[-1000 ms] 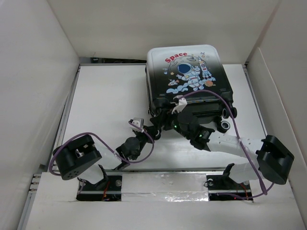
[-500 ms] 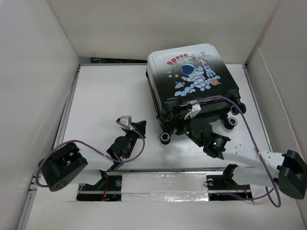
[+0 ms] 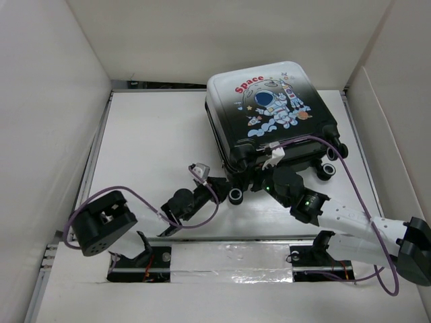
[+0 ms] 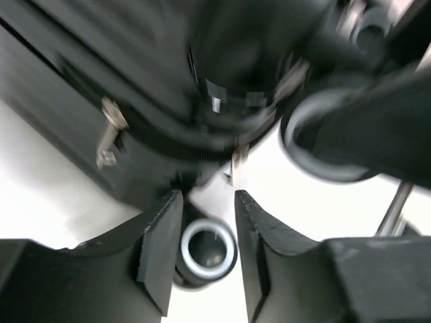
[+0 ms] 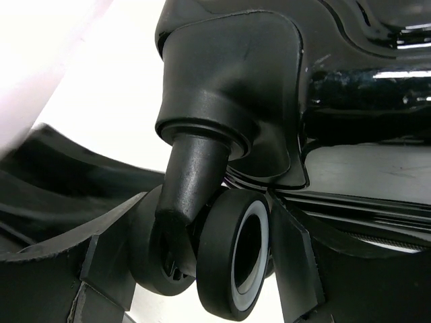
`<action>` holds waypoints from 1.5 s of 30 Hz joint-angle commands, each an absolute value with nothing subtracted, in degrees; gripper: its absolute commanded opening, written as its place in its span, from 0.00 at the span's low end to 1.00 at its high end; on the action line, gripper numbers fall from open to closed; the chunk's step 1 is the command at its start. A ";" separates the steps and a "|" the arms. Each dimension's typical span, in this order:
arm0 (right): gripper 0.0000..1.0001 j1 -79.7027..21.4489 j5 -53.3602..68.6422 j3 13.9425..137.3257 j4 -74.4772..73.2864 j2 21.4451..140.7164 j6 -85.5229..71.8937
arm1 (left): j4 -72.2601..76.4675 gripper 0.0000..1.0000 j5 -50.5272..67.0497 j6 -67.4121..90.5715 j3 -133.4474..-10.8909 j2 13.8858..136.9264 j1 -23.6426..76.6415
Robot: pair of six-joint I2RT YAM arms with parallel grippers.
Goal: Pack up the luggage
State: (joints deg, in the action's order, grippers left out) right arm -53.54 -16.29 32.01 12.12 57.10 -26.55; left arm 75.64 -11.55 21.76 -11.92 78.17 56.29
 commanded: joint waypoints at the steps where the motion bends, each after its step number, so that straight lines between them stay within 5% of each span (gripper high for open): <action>1: 0.00 -53.00 -11.97 36.73 14.42 56.60 -24.96 | 95.52 0.36 -5.72 22.76 -14.50 82.52 56.78; 12: 0.00 -53.00 -8.35 39.90 13.80 57.66 -24.70 | 101.33 0.41 -3.34 22.32 -19.60 91.57 57.30; 45: 0.00 -53.00 -1.94 36.92 18.54 57.92 -26.45 | 107.22 0.26 -18.19 17.14 -26.46 90.78 58.62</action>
